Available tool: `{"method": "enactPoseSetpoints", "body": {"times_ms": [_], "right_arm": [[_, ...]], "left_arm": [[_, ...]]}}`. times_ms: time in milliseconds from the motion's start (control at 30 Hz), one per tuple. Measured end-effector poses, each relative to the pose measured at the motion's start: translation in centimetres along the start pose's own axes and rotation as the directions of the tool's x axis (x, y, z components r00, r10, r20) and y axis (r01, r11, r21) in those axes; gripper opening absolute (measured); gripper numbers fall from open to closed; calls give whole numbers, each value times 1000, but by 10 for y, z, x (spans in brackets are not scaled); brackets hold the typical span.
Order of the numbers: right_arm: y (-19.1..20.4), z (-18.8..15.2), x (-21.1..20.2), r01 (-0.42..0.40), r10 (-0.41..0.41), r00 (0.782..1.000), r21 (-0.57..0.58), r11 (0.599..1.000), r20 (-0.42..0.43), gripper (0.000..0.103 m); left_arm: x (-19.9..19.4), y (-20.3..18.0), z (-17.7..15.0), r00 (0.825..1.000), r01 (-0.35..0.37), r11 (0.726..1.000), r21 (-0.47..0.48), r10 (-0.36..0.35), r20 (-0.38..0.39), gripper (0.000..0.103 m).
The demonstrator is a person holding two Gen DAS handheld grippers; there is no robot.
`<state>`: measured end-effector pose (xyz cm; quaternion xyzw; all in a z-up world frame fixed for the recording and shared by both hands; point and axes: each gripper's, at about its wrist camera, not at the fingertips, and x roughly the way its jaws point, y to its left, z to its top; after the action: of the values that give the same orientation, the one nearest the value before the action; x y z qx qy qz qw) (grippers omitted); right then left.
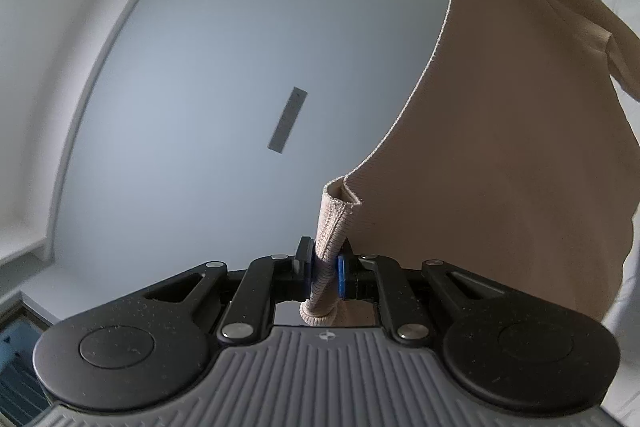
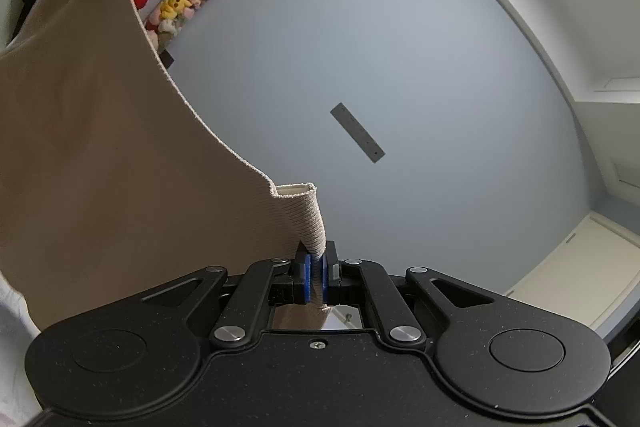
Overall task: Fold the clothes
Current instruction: 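Hold the sweater up high with both grippers, letting it hang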
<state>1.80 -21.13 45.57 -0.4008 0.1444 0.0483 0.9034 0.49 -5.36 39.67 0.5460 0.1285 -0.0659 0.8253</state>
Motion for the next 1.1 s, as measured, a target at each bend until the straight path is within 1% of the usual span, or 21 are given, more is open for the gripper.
{"method": "enactPoseSetpoints", "body": {"times_ms": [67,100,167,233,300,333,400,500,567,700,767,800,867,900,967,1100], "right_arm": [[0,6,6,-5,5,1000,-19,1000,-7,3],[1,8,9,-6,6,1000,-30,1000,-10,3],[3,12,19,-8,7,1000,-60,998,-20,3],[2,16,30,-11,10,1000,-67,998,-21,2],[-2,22,32,-13,11,1000,-61,998,-25,3],[-2,22,43,-16,15,999,-62,998,-31,3],[2,25,51,-17,14,999,-70,997,-34,2],[8,28,78,-14,10,999,-87,996,-49,2],[9,33,103,-1,-5,998,-101,995,-57,2],[10,45,155,25,-31,997,-91,996,-67,2],[10,52,185,43,-49,997,-90,995,-66,2],[12,53,195,48,-54,996,-90,995,-66,2],[9,60,232,74,-80,995,-89,993,-67,2],[9,61,240,81,-87,994,-89,993,-66,2],[4,68,273,117,-123,990,-93,989,-62,2],[-10,80,313,175,-178,983,-76,982,-48,2]], "left_arm": [[6,-1,0,1000,-1,1000,15,1,-5,5],[12,-2,0,1000,-3,1000,30,3,-11,5],[28,-3,0,999,24,999,30,-23,-28,5],[41,-5,0,999,33,999,35,-31,-38,5],[56,-8,-1,998,37,999,40,-35,-47,5],[64,-9,-1,998,38,999,38,-36,-54,4],[85,-9,-2,997,39,999,32,-37,-65,4],[126,-8,-2,996,24,999,37,-21,-88,4],[152,-6,-1,995,9,999,41,-5,-100,4],[204,2,4,993,-20,999,40,24,-119,4],[242,9,7,991,-36,999,34,40,-130,4],[252,11,8,990,-41,999,35,45,-131,4],[286,16,12,989,-65,997,49,71,-133,4],[298,18,14,988,-74,996,55,81,-133,4],[323,23,18,987,-97,993,60,104,-126,4],[366,38,29,983,-147,988,51,152,-104,4]]}}
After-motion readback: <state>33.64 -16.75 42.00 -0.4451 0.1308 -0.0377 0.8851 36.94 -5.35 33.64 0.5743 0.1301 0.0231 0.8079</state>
